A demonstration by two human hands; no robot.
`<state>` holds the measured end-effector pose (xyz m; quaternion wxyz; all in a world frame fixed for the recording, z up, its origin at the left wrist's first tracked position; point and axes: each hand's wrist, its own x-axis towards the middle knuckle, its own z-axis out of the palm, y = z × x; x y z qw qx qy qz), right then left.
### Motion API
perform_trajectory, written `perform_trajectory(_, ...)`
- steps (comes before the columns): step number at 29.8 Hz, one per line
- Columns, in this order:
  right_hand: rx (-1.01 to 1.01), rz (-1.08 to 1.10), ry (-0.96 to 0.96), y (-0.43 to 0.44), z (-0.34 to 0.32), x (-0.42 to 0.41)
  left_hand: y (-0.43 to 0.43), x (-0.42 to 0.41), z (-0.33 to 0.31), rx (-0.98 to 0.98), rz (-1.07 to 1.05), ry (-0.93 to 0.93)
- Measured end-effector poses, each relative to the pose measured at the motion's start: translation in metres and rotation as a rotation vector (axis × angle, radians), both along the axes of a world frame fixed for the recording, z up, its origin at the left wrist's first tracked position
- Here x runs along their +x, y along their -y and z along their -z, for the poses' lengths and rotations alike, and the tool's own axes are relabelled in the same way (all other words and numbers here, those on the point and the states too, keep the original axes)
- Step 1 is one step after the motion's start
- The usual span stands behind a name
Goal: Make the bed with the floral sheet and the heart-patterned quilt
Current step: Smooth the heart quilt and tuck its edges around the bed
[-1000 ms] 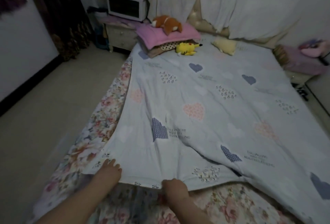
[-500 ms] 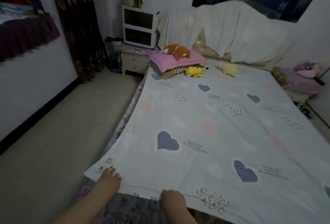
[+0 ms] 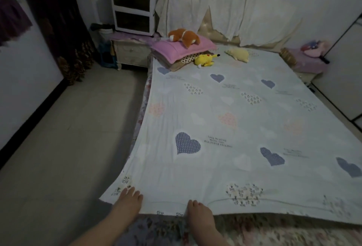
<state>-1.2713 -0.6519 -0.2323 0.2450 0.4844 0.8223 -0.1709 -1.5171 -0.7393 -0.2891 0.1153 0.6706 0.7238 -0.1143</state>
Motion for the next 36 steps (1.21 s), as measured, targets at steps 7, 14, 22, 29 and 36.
perform_trajectory(7,-0.056,-0.016,0.058,0.026,0.028,-0.019,0.038,-0.003,0.026,-0.066,-0.014,0.022)
perform_trajectory(14,-0.215,-0.053,0.109,0.031,0.085,-0.026,0.056,-0.006,0.082,-0.208,-0.069,0.068)
perform_trajectory(22,-0.391,-0.051,0.159,0.037,0.182,-0.037,0.056,-0.005,0.140,-0.559,-0.140,0.116)
perform_trajectory(29,-0.415,-0.049,0.184,0.027,0.237,-0.037,0.040,0.000,0.187,-0.614,-0.139,0.143)
perform_trajectory(36,-0.384,0.025,0.223,0.058,0.272,-0.045,0.084,0.010,0.214,-0.645,-0.153,0.186)
